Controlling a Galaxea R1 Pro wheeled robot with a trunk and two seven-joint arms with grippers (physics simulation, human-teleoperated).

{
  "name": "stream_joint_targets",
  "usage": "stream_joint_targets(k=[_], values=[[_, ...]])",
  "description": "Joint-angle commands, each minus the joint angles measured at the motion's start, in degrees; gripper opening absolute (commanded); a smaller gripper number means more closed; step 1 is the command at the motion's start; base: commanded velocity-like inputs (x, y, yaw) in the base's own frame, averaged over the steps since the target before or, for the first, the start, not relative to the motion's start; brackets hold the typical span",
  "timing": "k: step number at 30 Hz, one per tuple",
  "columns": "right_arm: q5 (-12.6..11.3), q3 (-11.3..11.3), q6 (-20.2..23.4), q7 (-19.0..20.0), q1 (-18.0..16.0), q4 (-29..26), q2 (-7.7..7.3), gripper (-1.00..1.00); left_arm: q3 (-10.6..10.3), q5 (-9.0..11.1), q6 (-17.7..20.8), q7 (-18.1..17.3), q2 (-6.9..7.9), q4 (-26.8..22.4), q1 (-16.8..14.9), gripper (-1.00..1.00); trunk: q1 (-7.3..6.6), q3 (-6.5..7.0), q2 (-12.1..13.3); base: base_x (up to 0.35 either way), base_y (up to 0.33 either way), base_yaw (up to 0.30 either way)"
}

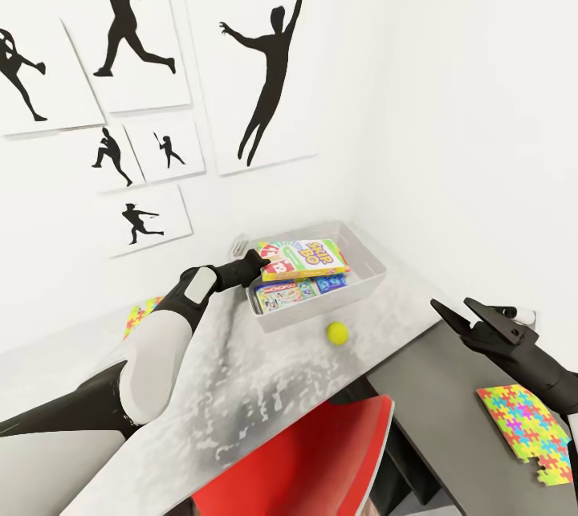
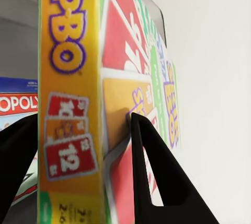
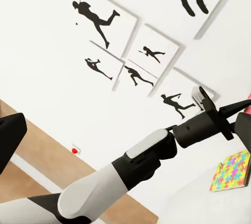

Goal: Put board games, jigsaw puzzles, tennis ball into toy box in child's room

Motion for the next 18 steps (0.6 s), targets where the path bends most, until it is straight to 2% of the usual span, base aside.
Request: stream_joint_targets(k=[1, 7, 8, 18], values=[[0.06, -0.04, 0.22, 0.2, -0.05, 0.0, -0.01, 1.0, 0.43, 0.13, 0.47, 0.01, -0.05, -0.07, -0.05, -1.0, 0.03, -0.11, -0.11, 0.0, 0.0, 0.0], [0.06, -0.04, 0.22, 0.22, -0.05, 0.0, -0.01, 1.0, 0.41, 0.09, 0.47, 0.01, -0.05, -0.07, -0.05, -1.0, 0.03, -0.11, -0.11, 0.0, 0.0, 0.0], [0.06, -0.04, 0.22, 0.22, -0.05, 0.0, -0.01, 1.0, 0.42, 0.09, 0.47, 0.01, -0.05, -0.07, -0.05, 1.0, 0.03, -0.11, -0.11, 0.0, 0.0, 0.0], [0.08, -0.04, 0.22, 0.23, -0.05, 0.0, -0.01, 1.0, 0.36, 0.08, 0.47, -0.01, -0.01, -0.07, -0.05, 1.0, 0.03, -0.11, -0.11, 0.0, 0.0, 0.0]])
